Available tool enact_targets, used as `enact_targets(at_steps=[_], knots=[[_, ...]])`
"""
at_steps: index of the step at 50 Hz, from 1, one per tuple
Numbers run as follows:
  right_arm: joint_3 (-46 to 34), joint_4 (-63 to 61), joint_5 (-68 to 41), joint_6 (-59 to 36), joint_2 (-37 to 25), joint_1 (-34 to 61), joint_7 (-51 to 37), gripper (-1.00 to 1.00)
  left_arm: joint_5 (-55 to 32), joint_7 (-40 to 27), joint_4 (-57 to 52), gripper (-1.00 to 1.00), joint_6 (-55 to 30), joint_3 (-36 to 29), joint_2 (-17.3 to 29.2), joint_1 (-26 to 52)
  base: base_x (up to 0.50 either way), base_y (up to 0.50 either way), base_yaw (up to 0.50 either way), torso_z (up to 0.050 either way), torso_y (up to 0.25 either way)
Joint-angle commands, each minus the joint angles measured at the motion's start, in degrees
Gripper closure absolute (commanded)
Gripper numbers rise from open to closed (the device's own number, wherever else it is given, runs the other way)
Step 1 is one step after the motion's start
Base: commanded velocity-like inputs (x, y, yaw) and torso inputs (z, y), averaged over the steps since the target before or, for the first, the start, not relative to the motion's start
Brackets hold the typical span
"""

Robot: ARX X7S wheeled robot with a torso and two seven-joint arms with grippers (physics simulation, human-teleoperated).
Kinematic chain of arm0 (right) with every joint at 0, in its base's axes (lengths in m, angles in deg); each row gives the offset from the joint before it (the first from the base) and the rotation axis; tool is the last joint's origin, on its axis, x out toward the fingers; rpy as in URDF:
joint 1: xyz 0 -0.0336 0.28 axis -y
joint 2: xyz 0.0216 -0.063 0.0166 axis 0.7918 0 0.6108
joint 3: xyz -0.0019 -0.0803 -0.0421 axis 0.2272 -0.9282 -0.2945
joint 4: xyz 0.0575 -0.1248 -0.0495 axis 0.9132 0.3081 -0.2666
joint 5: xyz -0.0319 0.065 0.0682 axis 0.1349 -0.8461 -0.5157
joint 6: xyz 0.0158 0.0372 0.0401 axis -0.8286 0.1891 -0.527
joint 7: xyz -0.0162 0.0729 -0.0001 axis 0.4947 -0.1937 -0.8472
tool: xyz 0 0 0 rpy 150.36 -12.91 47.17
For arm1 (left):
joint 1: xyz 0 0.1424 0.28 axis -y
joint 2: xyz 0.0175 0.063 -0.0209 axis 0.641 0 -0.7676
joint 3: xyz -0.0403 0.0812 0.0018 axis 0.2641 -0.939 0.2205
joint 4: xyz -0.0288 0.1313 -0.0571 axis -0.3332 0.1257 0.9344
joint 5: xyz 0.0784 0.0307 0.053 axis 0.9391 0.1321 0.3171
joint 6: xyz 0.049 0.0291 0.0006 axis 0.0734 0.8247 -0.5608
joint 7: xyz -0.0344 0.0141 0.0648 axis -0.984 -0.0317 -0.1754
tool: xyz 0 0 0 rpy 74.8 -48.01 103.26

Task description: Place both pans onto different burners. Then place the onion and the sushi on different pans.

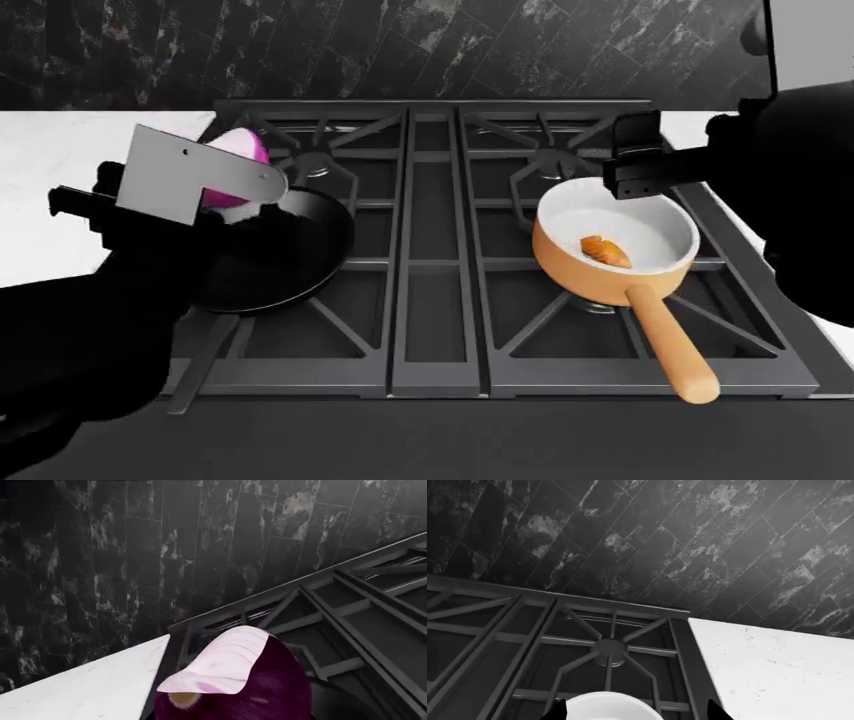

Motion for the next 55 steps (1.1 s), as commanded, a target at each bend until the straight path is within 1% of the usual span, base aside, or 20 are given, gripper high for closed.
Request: enact_targets(at_steps=[1, 13, 35, 46, 47, 55], knots=[[0.18, -0.60, 1.10, 1.77, -0.99, -2.54, 1.34, -1.00, -0.94, 2.31, 5.07, 1.00, -1.97, -2.11, -3.37, 0.77, 0.00, 0.00, 0.00, 0.000, 0.000], [0.21, -0.44, 1.40, 2.37, -1.20, -3.40, 1.72, -1.00, -6.44, 2.58, 8.10, 1.00, -5.76, -0.67, -4.19, 4.58, 0.00, 0.00, 0.00, 0.000, 0.001], [-0.42, 0.72, 2.92, 2.66, -0.36, -4.20, 2.66, -1.00, -4.99, 3.83, 9.65, 1.00, -6.11, -2.94, -4.41, 2.63, 0.00, 0.00, 0.00, 0.000, 0.000], [-0.62, 0.91, 3.28, 2.66, -0.03, -4.35, 2.83, -1.00, -5.58, 3.49, 9.33, 1.00, -6.37, -2.42, -4.08, 3.35, 0.00, 0.00, 0.00, 0.000, 0.001], [-0.62, 0.92, 3.27, 2.66, -0.03, -4.36, 2.84, -1.00, -5.60, 3.49, 9.29, -1.00, -6.41, -2.38, -4.04, 3.45, 0.00, 0.00, 0.00, 0.000, 0.000], [-0.64, 0.91, 3.36, 2.80, 0.00, -4.59, 2.87, -1.00, -5.45, 3.49, 9.46, -1.00, -6.42, -2.24, -3.92, 3.90, 0.00, 0.00, 0.00, 0.000, 0.000]])
